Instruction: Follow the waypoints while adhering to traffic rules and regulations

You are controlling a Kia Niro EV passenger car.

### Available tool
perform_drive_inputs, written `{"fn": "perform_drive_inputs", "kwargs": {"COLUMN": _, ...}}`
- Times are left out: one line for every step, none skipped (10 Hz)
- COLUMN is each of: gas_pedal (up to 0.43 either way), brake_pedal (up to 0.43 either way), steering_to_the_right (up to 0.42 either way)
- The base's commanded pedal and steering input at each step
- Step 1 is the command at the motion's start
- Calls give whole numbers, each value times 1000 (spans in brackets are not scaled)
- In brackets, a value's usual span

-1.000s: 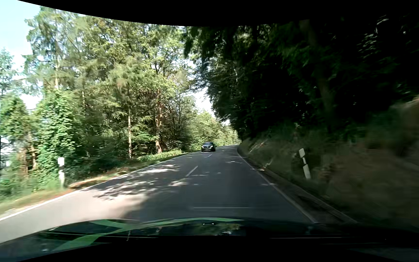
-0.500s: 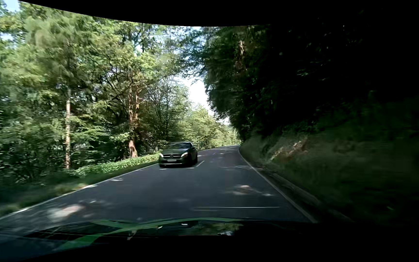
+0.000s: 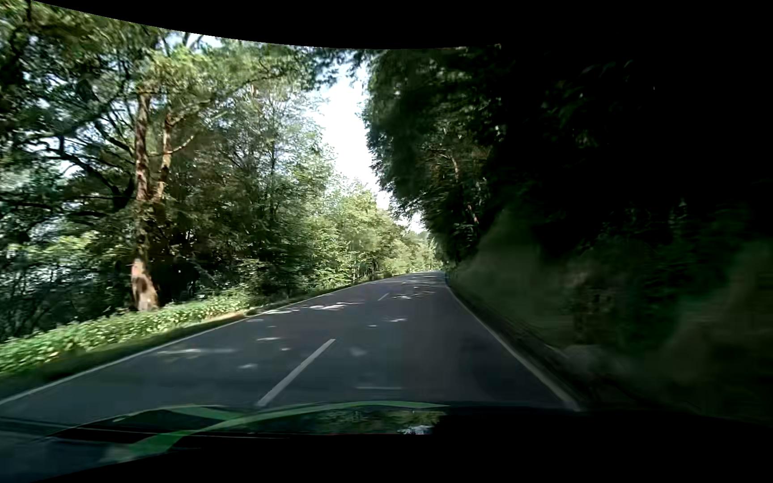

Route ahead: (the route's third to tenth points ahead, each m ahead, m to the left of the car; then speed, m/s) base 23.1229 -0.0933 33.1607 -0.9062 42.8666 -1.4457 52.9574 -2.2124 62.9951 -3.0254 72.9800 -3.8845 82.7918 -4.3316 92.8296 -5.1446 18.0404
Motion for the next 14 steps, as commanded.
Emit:
{"fn": "perform_drive_inputs", "kwargs": {"gas_pedal": 197, "brake_pedal": 0, "steering_to_the_right": 0}}
{"fn": "perform_drive_inputs", "kwargs": {"gas_pedal": 189, "brake_pedal": 0, "steering_to_the_right": 3}}
{"fn": "perform_drive_inputs", "kwargs": {"gas_pedal": 189, "brake_pedal": 0, "steering_to_the_right": 6}}
{"fn": "perform_drive_inputs", "kwargs": {"gas_pedal": 197, "brake_pedal": 0, "steering_to_the_right": 7}}
{"fn": "perform_drive_inputs", "kwargs": {"gas_pedal": 220, "brake_pedal": 0, "steering_to_the_right": 7}}
{"fn": "perform_drive_inputs", "kwargs": {"gas_pedal": 228, "brake_pedal": 0, "steering_to_the_right": 7}}
{"fn": "perform_drive_inputs", "kwargs": {"gas_pedal": 228, "brake_pedal": 0, "steering_to_the_right": 7}}
{"fn": "perform_drive_inputs", "kwargs": {"gas_pedal": 248, "brake_pedal": 0, "steering_to_the_right": 10}}
{"fn": "perform_drive_inputs", "kwargs": {"gas_pedal": 248, "brake_pedal": 0, "steering_to_the_right": 12}}
{"fn": "perform_drive_inputs", "kwargs": {"gas_pedal": 248, "brake_pedal": 0, "steering_to_the_right": 12}}
{"fn": "perform_drive_inputs", "kwargs": {"gas_pedal": 248, "brake_pedal": 0, "steering_to_the_right": 12}}
{"fn": "perform_drive_inputs", "kwargs": {"gas_pedal": 240, "brake_pedal": 0, "steering_to_the_right": 11}}
{"fn": "perform_drive_inputs", "kwargs": {"gas_pedal": 197, "brake_pedal": 0, "steering_to_the_right": 9}}
{"fn": "perform_drive_inputs", "kwargs": {"gas_pedal": 197, "brake_pedal": 0, "steering_to_the_right": 9}}
